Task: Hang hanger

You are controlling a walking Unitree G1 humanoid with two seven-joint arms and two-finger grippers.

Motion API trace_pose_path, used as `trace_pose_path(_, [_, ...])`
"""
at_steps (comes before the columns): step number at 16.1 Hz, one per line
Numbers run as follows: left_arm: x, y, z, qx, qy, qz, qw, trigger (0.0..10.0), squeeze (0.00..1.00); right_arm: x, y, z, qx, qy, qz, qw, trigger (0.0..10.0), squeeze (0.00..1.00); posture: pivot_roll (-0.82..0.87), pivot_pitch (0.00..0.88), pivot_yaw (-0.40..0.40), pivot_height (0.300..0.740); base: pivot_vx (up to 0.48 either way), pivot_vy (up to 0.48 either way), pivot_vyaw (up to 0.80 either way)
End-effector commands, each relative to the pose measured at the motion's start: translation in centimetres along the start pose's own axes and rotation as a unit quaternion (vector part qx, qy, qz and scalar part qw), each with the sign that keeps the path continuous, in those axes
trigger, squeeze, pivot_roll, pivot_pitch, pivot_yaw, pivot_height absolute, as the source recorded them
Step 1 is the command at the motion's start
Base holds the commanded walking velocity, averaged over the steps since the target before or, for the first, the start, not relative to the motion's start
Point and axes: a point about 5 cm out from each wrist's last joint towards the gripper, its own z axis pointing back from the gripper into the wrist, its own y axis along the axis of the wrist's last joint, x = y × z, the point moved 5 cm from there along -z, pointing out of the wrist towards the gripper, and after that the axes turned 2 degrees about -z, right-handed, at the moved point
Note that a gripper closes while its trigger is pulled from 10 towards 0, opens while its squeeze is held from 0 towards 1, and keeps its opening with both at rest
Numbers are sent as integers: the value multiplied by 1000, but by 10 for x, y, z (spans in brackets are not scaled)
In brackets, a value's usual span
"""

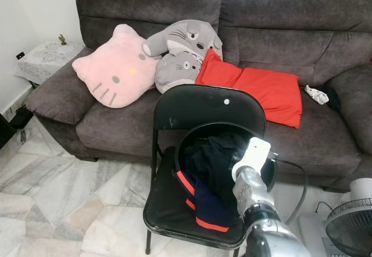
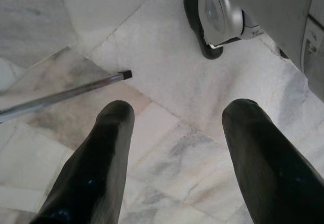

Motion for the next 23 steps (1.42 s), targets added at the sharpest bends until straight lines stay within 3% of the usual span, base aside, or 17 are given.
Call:
trace_pose_path(1, [2, -9, 2, -14, -3, -6, 1000, 10000, 0, 1, -9, 1, -13, -3, 11, 1000, 10000, 0, 30, 88, 35, 740, 0, 0, 0])
trace_pose_path(4, [2, -7, 1, -12, -3, -6, 1000, 10000, 0, 23, 0, 4, 32, -46, -33, 998, 10000, 0, 22, 82, 30, 740, 0, 0, 0])
trace_pose_path(6, [2, -6, 1, -11, -3, -5, 1000, 10000, 0, 26, 2, 5, 38, -47, -40, 997, 10000, 0, 21, 78, 30, 740, 0, 0, 0])
trace_pose_path(14, [1, -6, 1, -13, -1, -7, 1000, 10000, 0, 22, 20, 2, 54, -38, -34, 997, 10000, 0, 33, 72, 33, 740, 0, 0, 0])
trace_pose_path(23, [-1, -9, 2, -18, -1, -12, 1000, 10000, 0, -6, 23, -2, 24, 12, -21, 999, 10000, 0, 65, 77, 45, 740, 0, 0, 0])
